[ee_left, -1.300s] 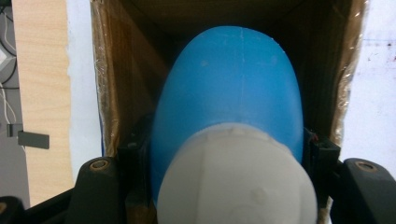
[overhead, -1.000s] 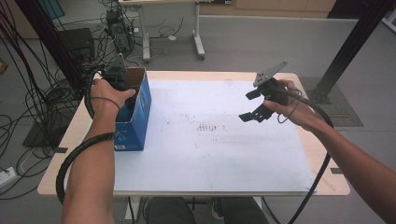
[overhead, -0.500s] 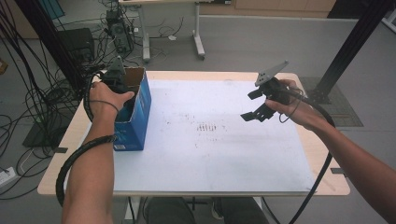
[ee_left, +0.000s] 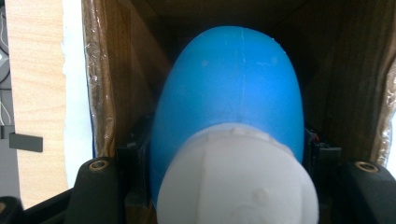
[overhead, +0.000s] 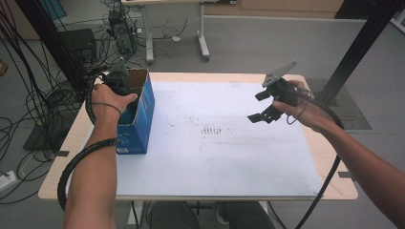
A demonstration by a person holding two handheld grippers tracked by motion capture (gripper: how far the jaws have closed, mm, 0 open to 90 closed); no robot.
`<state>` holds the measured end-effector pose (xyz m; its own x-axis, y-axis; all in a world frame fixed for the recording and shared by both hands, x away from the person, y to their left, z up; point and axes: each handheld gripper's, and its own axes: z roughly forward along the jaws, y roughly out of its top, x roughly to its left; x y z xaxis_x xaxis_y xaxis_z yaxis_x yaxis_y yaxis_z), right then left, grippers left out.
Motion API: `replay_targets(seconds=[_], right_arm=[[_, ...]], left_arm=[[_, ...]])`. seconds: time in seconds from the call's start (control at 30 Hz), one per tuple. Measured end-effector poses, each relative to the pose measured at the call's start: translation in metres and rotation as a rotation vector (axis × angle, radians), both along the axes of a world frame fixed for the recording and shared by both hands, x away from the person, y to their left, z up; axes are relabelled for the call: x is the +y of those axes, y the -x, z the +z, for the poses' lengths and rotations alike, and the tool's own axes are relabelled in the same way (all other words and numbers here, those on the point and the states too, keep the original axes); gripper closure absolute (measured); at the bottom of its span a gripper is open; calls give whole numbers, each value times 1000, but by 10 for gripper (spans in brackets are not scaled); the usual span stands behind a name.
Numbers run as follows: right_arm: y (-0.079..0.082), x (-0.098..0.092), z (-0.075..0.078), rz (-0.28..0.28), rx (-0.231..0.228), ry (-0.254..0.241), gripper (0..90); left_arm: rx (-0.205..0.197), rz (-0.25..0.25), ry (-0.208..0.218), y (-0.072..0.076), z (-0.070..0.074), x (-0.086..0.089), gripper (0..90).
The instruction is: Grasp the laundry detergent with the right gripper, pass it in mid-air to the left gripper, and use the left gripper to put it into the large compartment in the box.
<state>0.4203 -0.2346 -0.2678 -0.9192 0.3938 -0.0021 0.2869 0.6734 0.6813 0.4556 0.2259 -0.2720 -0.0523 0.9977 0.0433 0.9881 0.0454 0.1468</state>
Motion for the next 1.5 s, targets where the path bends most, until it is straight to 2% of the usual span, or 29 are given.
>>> replay_targets(seconds=[1.5], right_arm=[[-1,-13,5,-27,-5,-9,59]], left_arm=[[2,1,0,2,0,-1,363]])
